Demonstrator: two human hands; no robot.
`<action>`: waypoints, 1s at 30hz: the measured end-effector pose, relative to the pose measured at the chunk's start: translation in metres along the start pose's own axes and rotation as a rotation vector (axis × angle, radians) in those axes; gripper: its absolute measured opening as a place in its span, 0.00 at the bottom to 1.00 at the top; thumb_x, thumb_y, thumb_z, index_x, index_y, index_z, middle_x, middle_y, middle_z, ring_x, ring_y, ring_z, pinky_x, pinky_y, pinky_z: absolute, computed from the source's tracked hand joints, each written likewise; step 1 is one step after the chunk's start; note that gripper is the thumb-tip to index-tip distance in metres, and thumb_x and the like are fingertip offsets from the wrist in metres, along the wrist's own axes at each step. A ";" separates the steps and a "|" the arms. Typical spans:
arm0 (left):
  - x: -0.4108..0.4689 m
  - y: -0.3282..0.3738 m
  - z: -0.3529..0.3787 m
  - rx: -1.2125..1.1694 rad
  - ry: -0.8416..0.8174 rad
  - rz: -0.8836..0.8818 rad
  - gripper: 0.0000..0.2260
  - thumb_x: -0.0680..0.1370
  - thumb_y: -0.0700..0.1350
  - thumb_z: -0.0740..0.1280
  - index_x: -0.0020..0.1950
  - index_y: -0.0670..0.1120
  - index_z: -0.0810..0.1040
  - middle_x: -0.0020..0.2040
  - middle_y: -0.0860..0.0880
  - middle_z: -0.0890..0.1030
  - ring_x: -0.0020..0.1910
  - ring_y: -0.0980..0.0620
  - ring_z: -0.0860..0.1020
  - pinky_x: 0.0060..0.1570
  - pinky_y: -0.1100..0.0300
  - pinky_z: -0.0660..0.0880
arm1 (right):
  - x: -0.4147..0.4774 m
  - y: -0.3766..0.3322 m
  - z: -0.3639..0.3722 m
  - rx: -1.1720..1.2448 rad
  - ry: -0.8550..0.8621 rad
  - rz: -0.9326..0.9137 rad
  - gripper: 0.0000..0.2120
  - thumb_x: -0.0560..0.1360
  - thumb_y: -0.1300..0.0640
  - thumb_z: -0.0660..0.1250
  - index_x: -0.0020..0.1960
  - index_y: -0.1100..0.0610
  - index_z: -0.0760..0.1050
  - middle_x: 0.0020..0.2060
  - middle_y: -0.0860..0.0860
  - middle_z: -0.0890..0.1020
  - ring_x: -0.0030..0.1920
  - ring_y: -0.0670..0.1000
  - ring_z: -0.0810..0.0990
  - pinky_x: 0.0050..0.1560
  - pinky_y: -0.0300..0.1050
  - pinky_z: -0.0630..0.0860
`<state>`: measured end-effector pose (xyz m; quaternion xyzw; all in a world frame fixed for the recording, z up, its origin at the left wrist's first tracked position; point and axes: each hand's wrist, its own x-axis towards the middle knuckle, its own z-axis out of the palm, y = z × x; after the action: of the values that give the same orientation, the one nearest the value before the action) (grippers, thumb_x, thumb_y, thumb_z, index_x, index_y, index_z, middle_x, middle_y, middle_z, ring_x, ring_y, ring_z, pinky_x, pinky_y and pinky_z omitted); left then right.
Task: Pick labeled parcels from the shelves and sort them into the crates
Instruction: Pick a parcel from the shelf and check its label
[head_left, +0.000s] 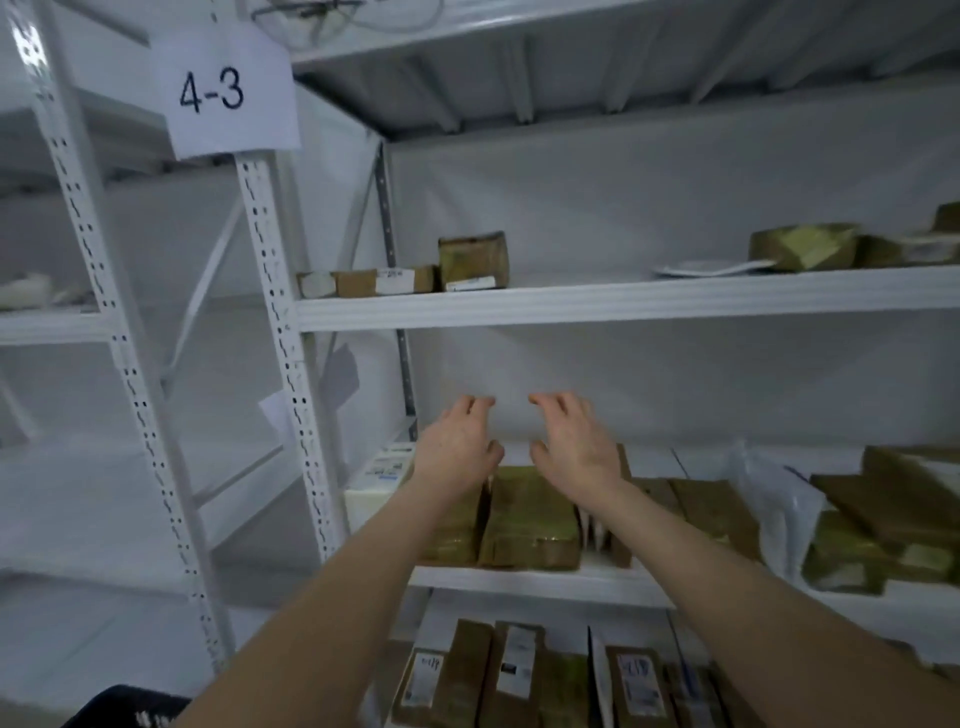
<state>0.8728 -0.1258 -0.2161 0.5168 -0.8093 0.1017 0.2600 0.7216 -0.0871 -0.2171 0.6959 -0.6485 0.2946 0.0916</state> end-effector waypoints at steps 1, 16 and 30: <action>0.011 0.004 -0.010 0.001 0.039 0.022 0.24 0.78 0.49 0.62 0.74 0.48 0.63 0.69 0.48 0.69 0.61 0.47 0.74 0.52 0.53 0.75 | 0.011 0.000 -0.011 0.004 0.036 0.001 0.26 0.77 0.55 0.62 0.73 0.50 0.60 0.68 0.51 0.66 0.68 0.53 0.65 0.62 0.48 0.68; 0.207 -0.058 -0.098 -0.108 0.374 -0.127 0.22 0.80 0.49 0.58 0.73 0.44 0.63 0.68 0.42 0.72 0.65 0.42 0.70 0.60 0.48 0.71 | 0.220 -0.017 -0.054 0.326 0.122 0.182 0.31 0.77 0.51 0.63 0.76 0.57 0.58 0.72 0.58 0.66 0.70 0.58 0.66 0.68 0.49 0.66; 0.241 -0.023 -0.084 -0.425 0.300 -0.146 0.16 0.81 0.52 0.57 0.61 0.45 0.77 0.55 0.43 0.81 0.55 0.41 0.77 0.53 0.52 0.75 | 0.240 0.008 -0.078 0.502 0.326 0.301 0.17 0.78 0.45 0.61 0.56 0.57 0.76 0.55 0.56 0.81 0.59 0.58 0.76 0.54 0.45 0.70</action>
<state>0.8403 -0.2882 -0.0209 0.4867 -0.7256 -0.0141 0.4863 0.6873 -0.2521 -0.0287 0.5368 -0.6283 0.5626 -0.0247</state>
